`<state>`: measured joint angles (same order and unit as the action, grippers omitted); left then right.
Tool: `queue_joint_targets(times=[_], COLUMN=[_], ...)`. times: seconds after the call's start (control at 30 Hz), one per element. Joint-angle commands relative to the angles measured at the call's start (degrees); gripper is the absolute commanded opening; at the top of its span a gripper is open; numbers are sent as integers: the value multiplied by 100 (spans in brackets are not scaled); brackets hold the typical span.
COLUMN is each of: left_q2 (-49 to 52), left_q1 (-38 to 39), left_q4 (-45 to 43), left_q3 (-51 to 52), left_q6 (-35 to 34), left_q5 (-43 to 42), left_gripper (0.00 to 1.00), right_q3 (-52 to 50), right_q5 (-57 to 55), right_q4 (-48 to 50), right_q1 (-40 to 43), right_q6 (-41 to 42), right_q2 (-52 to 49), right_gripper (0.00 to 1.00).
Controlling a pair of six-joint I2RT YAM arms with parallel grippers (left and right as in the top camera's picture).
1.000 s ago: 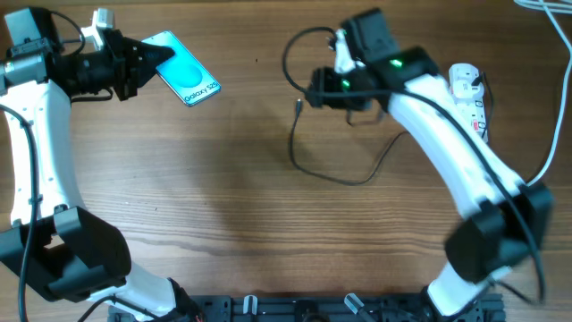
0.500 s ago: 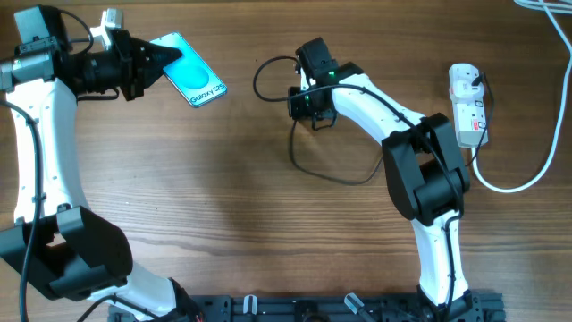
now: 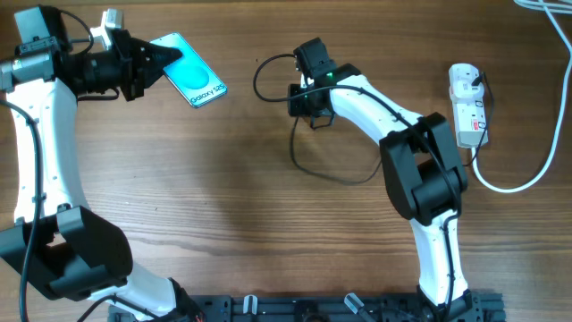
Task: Plug charger to phone and switch on socket
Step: 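Grasp the black USB-C cable plug with the right gripper, then bring the cable plug toward the phone's bottom port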
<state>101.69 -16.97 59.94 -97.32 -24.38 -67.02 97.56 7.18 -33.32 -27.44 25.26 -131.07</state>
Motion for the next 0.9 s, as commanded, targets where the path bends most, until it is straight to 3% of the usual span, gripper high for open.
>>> queue_joint_targets(times=[0.0,0.17,0.4,0.57,0.7,0.87], left_q2=[11,11,13,11,11,13], left_q1=[20,20,20,20,20,20], left_q4=[9,31,31,31,31,31], left_q3=[-17,-17,-17,-17,-17,-17], left_q6=[-50,-50,-50,-50,-50,-48], left_q5=[-254,-254,-254,-254,-254,-254], left_gripper=[4,4,4,4,4,4], right_q3=[20,35,33,-57,-59,-61], right_q5=[-461,-577,-1974,-1711,-767,-713], right_q4=[-22,-306,-1427,-1432,-1467,-1777], right_q1=[-225,-315,-431,-476,-485,-485], right_q6=[17,111,317,321,328,323], right_q2=[-192,-146,245,153,-136,-363], right_gripper=[7,4,4,4,4,7])
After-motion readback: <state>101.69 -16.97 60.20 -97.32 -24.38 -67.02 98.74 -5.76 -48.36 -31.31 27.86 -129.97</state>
